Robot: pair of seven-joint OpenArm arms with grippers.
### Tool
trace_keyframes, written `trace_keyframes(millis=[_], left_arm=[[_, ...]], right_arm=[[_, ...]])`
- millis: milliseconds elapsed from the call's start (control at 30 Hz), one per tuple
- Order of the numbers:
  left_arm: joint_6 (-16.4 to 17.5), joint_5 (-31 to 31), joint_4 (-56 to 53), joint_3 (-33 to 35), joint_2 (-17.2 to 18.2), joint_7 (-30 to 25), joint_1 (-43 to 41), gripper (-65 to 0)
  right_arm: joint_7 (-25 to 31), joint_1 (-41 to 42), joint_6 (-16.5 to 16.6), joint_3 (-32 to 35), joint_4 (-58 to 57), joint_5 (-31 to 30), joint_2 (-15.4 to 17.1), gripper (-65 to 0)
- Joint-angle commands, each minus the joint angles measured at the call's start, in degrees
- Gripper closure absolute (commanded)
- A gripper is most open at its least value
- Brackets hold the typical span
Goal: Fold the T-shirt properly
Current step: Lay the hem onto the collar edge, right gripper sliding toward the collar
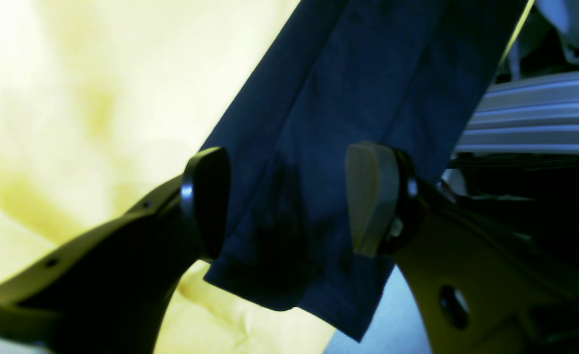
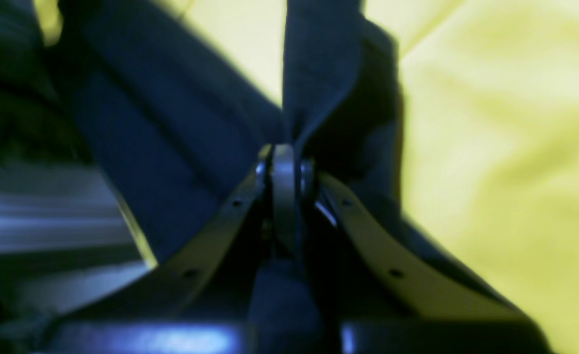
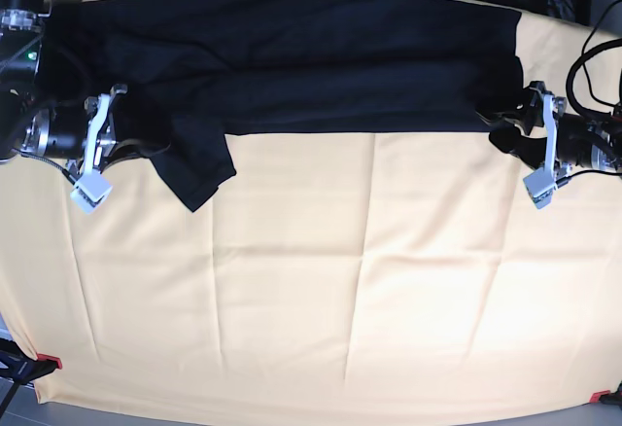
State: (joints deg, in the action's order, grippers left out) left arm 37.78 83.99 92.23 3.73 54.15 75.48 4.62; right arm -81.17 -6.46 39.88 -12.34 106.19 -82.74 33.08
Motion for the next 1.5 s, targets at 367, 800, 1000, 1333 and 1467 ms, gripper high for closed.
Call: trace_keyframes(millis=[367, 800, 1000, 1333, 1467], left_arm=[[0.11, 1.01, 0.55, -0.79, 1.42, -0.48, 0.96, -38.8], [0.11, 1.01, 0.55, -0.79, 1.42, -0.48, 0.96, -38.8], [0.11, 1.01, 0.55, -0.79, 1.42, -0.46, 1.01, -38.8], [-0.09, 1.01, 0.55, -0.81, 3.19, 1.11, 3.93, -38.8], [-0.11, 1.01, 0.55, -3.76, 3.28, 2.58, 5.44, -38.8]], right_arm=[[1.17, -13.44, 0.12, -0.46, 12.70, -1.97, 6.80, 0.0], [1.17, -19.43, 0.12, -0.46, 12.70, -1.44, 13.90, 0.0], [1.17, -20.68, 0.12, -0.46, 12.68, 3.85, 13.92, -11.8], [1.17, -20.48, 0.12, -0.46, 12.70, 6.93, 16.81, -30.0], [1.17, -20.20, 0.12, -0.46, 12.70, 2.86, 17.27, -18.9]])
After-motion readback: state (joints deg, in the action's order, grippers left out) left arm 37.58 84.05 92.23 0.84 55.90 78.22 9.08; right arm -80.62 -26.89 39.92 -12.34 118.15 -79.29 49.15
